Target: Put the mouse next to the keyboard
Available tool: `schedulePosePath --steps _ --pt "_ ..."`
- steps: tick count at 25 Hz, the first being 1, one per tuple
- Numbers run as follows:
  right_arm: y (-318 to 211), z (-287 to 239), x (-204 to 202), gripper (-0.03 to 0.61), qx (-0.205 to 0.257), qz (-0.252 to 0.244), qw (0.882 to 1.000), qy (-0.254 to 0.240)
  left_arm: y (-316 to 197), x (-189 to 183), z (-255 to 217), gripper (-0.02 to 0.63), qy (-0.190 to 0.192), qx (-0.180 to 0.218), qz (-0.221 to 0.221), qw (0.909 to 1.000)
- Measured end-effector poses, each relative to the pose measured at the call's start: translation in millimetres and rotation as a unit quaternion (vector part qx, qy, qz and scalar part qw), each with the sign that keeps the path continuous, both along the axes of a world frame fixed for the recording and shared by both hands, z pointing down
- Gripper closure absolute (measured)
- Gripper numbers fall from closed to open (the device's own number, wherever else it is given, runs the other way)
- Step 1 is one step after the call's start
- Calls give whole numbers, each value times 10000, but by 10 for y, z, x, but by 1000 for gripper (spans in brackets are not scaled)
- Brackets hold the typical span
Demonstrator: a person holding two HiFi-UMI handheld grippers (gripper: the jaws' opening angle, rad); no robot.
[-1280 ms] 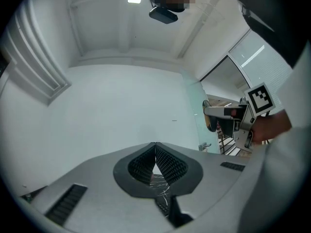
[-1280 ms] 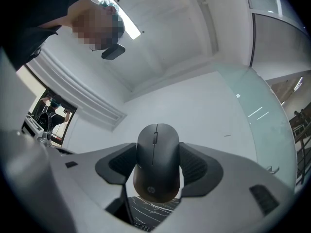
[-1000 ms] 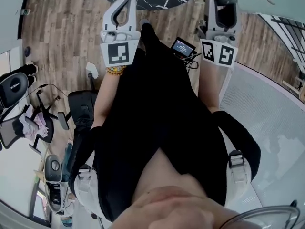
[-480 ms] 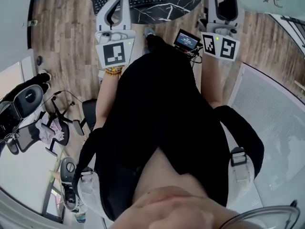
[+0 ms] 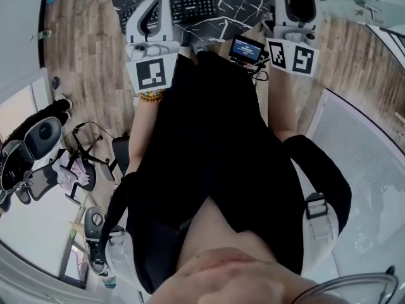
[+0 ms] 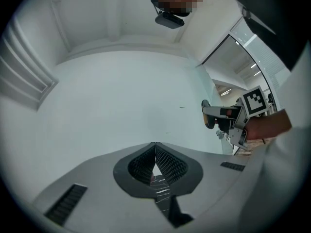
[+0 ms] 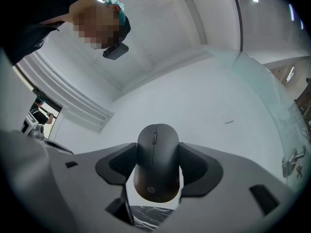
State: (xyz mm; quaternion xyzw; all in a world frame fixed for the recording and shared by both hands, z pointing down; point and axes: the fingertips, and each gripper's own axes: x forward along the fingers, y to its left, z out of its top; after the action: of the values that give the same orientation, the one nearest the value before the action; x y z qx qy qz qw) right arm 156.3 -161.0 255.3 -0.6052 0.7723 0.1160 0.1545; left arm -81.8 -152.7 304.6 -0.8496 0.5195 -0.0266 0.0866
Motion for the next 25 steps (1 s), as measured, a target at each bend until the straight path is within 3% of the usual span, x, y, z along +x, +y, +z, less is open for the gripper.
schedulePosePath --steps 7,25 --pt "-315 113 -6 295 -129 -45 9999 76 -192 66 208 600 31 -238 26 9997" --pt "-678 646 -1 295 -527 -41 9986 73 -492 118 352 600 -152 -377 244 9989"
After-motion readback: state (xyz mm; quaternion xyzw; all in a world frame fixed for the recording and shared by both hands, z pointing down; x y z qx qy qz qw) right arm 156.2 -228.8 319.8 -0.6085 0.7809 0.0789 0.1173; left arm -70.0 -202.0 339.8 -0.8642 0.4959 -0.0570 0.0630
